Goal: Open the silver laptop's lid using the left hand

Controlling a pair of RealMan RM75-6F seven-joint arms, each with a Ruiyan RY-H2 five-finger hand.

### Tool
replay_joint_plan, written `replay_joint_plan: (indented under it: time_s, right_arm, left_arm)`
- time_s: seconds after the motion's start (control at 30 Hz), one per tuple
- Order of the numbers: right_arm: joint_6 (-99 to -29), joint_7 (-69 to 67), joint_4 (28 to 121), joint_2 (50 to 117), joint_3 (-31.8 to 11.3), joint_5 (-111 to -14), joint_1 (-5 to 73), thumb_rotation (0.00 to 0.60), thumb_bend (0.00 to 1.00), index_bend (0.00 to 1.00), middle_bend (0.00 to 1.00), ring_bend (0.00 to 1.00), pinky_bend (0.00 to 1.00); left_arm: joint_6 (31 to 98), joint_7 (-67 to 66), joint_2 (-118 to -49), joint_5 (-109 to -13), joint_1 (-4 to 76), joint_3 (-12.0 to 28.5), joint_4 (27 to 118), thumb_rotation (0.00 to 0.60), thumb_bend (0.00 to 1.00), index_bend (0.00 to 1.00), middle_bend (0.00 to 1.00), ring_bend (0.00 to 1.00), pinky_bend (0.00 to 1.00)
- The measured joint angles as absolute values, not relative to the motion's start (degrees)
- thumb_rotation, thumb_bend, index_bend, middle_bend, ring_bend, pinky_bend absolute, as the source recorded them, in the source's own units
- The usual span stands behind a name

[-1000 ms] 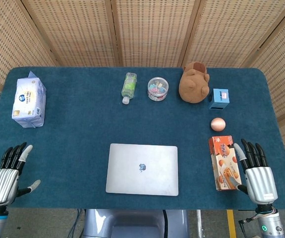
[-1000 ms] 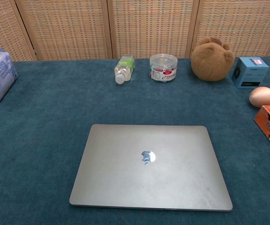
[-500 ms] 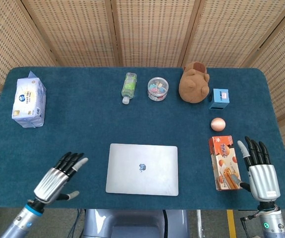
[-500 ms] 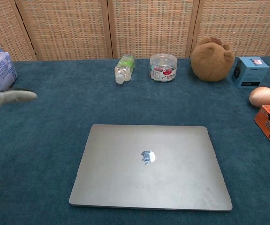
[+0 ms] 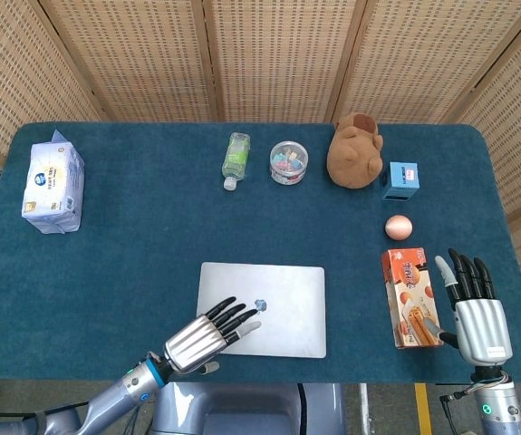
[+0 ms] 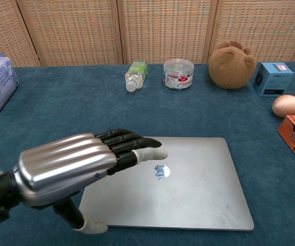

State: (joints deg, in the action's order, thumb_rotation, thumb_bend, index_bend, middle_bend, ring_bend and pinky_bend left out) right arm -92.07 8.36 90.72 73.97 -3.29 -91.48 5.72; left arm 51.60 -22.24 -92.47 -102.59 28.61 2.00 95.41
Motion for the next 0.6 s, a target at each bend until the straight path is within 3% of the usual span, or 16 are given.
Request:
replay_joint_plan:
  time_s: [0.3,0.6]
  right_arm:
    - [-91.4,7.7,90.6,73.8,-3.7,-90.9,5.8,0.600,0.00,0.00,0.00,0.00,0.00]
    - [-90.6,7.2,90.5,73.7,-4.1,-90.2,5.9,0.600,0.00,0.00,0.00,0.00,0.00]
  left_arm:
    - [49.0,-21.0,-96.8,-103.6,34.3,3.5,90.6,0.600,0.00,0.00,0.00,0.00,0.00]
    - [48.9,-17.8,-100.5,-106.6,38.7,1.7,83.5,0.600,0.00,0.00,0.00,0.00,0.00]
